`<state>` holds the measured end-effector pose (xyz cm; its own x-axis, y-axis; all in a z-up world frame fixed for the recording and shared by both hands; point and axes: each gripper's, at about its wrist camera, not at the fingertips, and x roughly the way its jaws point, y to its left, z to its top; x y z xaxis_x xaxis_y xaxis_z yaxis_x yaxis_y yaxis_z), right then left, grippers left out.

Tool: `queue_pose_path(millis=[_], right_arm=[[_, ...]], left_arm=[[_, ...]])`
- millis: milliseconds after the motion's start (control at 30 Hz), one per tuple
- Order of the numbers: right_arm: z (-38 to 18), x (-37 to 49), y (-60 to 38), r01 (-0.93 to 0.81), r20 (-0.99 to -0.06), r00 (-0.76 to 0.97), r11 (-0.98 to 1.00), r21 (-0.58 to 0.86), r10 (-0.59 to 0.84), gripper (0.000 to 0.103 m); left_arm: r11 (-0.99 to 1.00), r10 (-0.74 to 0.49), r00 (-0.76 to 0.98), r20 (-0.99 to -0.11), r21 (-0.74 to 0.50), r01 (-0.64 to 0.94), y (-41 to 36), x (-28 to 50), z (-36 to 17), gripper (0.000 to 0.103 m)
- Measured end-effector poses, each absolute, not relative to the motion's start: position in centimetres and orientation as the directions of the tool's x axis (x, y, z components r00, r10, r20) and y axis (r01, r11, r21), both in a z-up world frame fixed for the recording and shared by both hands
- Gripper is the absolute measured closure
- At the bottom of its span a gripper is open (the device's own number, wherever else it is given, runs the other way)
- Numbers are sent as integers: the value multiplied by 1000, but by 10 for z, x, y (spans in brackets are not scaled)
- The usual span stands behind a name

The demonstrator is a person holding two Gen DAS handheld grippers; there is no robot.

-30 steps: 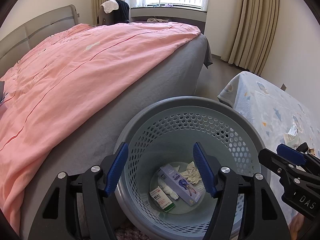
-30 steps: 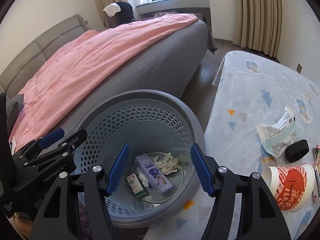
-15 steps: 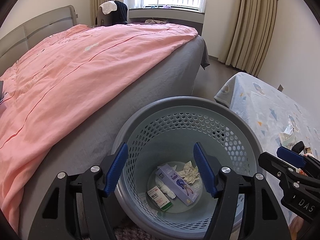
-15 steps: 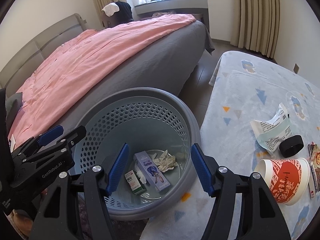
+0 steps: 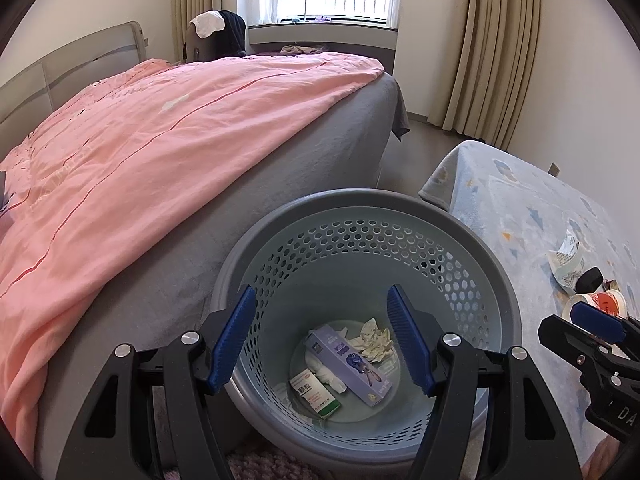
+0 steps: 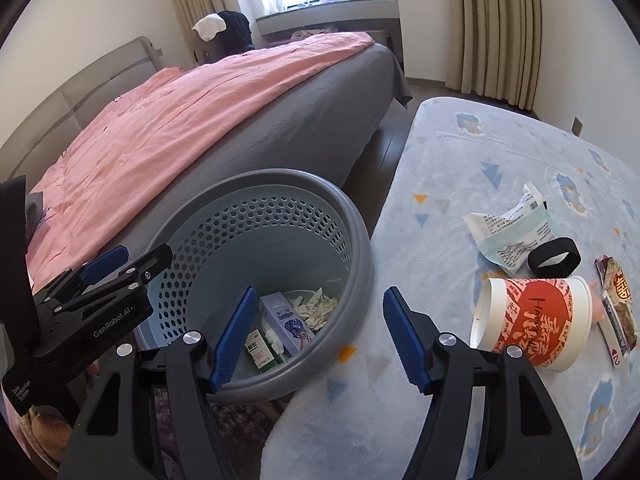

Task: Collect trash
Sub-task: 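Move both tools back over the blue sheet toward the paper cup and wrappers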

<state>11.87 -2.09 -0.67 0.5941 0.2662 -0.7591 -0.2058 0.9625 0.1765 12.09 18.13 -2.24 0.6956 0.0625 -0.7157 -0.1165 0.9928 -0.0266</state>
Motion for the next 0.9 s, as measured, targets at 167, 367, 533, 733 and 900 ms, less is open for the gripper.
queue_pose_path(millis=[167, 367, 533, 733, 900], right_arm=[[-10, 107, -34, -189, -772, 588, 969, 161, 243, 38], [-15, 88, -58, -148, -782, 587, 978, 150, 209, 38], [-18, 71, -81, -107, -792, 585, 985, 138, 175, 38], [-24, 50, -110, -54, -800, 581, 988, 141, 146, 38], [-24, 34, -134, -11, -802, 585, 990, 142, 122, 38]], left_arm=[[996, 51, 704, -709, -19, -91, 170, 112, -22, 38], [998, 29, 702, -712, -24, -65, 154, 97, -25, 38], [999, 24, 714, -700, -10, -43, 138, 83, -21, 38], [1000, -8, 718, -696, -11, 0, 115, 66, -17, 38], [999, -47, 710, -703, -16, 50, 92, 54, -16, 38]])
